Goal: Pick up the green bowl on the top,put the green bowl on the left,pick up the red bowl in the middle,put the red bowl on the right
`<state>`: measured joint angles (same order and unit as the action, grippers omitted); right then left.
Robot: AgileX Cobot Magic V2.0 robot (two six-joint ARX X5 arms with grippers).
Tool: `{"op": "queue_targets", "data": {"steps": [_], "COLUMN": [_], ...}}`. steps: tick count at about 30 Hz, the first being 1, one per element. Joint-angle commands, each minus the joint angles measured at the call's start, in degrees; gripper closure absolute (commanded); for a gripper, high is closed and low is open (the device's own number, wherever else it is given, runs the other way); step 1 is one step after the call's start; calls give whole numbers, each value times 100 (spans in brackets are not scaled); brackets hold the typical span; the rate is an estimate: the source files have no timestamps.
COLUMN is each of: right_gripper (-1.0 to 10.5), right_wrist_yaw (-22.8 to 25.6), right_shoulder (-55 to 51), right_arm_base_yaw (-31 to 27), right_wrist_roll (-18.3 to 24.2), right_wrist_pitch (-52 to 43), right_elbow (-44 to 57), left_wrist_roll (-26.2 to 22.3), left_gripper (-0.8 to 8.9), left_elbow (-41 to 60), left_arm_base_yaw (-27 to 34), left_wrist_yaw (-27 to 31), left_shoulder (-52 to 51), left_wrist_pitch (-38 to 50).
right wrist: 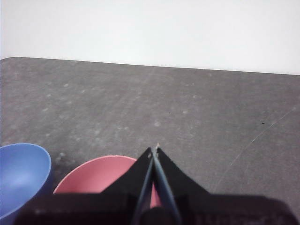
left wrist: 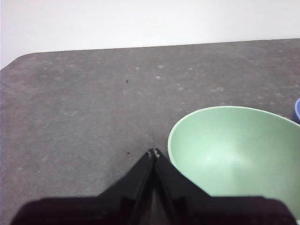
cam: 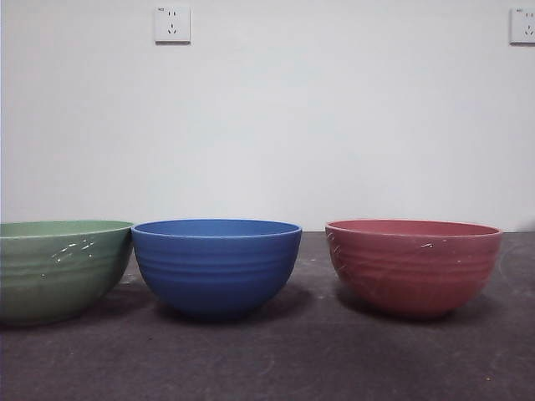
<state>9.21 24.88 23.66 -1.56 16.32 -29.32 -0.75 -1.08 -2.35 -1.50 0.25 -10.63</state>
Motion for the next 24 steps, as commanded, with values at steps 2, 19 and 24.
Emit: {"op": "queue_targets", "data": {"steps": [2, 19, 24], "right_gripper": [945, 945, 945], "right_wrist_yaw": [17, -4, -717], "right_shoulder": [-9, -802, -1751], "right_arm_base_yaw": [2, -297, -918], "right_wrist_roll": [-50, 535, 529], "right_wrist_pitch": [-35, 507, 229], "right_elbow": [22, 179, 1113], "left_wrist_roll": [59, 59, 57], "left_gripper": [817, 817, 817], "left_elbow": [76, 76, 76], "left_arm_base_yaw": [17, 17, 17], "left_wrist_yaw": [-7, -2, -11], "left_shoulder": [-13, -13, -13], "left_wrist_pitch": [-28, -28, -28]}}
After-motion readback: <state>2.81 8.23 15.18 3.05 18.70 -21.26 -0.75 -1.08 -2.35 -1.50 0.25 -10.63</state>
